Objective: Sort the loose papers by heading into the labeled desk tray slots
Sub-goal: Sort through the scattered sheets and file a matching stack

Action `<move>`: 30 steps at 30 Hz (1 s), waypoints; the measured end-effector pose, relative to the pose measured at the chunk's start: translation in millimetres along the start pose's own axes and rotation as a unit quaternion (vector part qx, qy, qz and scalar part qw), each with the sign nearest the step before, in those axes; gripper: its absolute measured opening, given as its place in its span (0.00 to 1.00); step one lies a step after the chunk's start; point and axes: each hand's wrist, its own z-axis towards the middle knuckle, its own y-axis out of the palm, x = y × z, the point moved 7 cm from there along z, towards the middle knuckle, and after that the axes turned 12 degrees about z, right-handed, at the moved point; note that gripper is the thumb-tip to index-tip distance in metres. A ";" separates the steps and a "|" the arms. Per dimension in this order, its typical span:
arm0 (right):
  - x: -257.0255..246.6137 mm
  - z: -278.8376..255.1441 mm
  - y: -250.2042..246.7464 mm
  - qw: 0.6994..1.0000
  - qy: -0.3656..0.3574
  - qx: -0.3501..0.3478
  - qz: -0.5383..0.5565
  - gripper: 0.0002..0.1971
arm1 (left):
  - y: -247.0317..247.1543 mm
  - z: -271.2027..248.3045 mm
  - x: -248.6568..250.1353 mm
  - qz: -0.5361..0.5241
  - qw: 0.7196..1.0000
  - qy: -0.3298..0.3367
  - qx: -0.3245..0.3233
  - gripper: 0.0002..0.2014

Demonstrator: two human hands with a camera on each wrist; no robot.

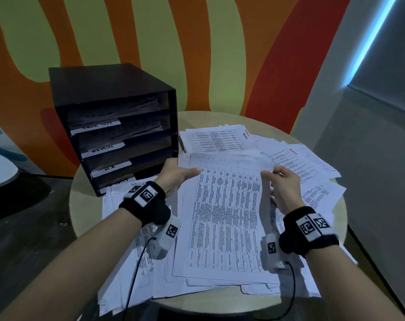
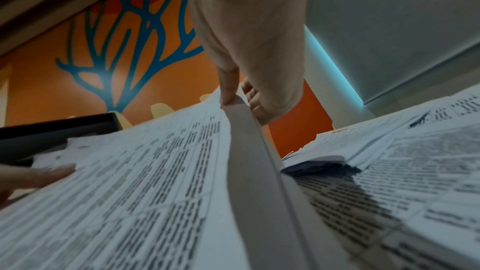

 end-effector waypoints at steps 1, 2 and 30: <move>-1.4 -0.1 -2.0 1.000 -0.001 0.003 0.005 0.13 | 0.4 -1.1 2.3 -0.014 1.000 0.006 0.007 0.16; -3.2 0.0 -4.2 1.000 -0.003 0.007 0.008 0.14 | 0.7 -2.9 4.4 -0.021 1.000 0.009 0.010 0.16; -3.8 17.1 54.6 0.999 0.015 -0.022 -0.019 0.11 | -18.2 -14.6 43.0 -0.079 0.996 0.051 0.007 0.31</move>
